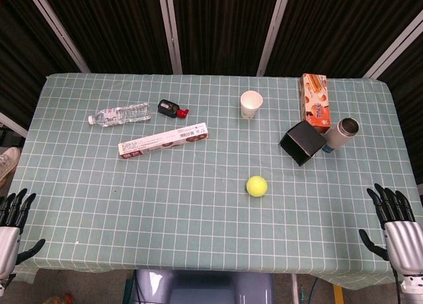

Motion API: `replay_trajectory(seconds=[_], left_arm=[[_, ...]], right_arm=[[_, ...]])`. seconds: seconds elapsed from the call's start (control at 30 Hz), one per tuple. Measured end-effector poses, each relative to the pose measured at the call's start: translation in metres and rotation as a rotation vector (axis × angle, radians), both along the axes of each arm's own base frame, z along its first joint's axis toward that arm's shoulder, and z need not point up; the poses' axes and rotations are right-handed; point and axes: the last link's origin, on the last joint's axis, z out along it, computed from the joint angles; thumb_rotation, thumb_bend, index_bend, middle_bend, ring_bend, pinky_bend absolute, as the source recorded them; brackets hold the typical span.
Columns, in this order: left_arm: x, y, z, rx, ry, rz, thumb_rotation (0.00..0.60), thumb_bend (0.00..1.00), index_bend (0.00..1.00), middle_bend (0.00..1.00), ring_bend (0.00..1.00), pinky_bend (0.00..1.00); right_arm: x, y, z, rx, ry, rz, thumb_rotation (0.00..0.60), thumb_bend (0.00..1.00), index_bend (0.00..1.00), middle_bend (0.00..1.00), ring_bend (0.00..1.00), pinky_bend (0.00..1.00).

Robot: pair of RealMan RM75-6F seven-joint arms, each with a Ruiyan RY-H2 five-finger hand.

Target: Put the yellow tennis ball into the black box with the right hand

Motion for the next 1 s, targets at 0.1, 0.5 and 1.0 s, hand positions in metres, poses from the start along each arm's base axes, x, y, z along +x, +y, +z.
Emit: replay_trajectory(seconds=[0.1,0.5,1.0], left_arm=[[-0.001,0.005,0.002,0.004,-0.002,0.0,0.6,0.11,0.0,0.0,0.0,0.0],[0.005,0.018,-0.006,0.024,-0.005,-0.06,0.6,0.11,0.0,0.0,0.0,0.0],[0.007,0.027,-0.014,0.053,-0.019,-0.129,0.6,0.12,0.0,0.0,0.0,0.0]], right_arm=[[0.0,-0.001,-0.003,0.014,-0.002,0.0,0.6,0.35,0.0,0.0,0.0,0.0],[0.012,0.0,-0.025,0.057,-0.086,0.048,0.6,0.41,0.16,0.16,0.25,0.53],[0.067,-0.017,-0.107,0.467,-0.601,-0.066,0.6,0.76,0.28,0.28,0.42,0.74]])
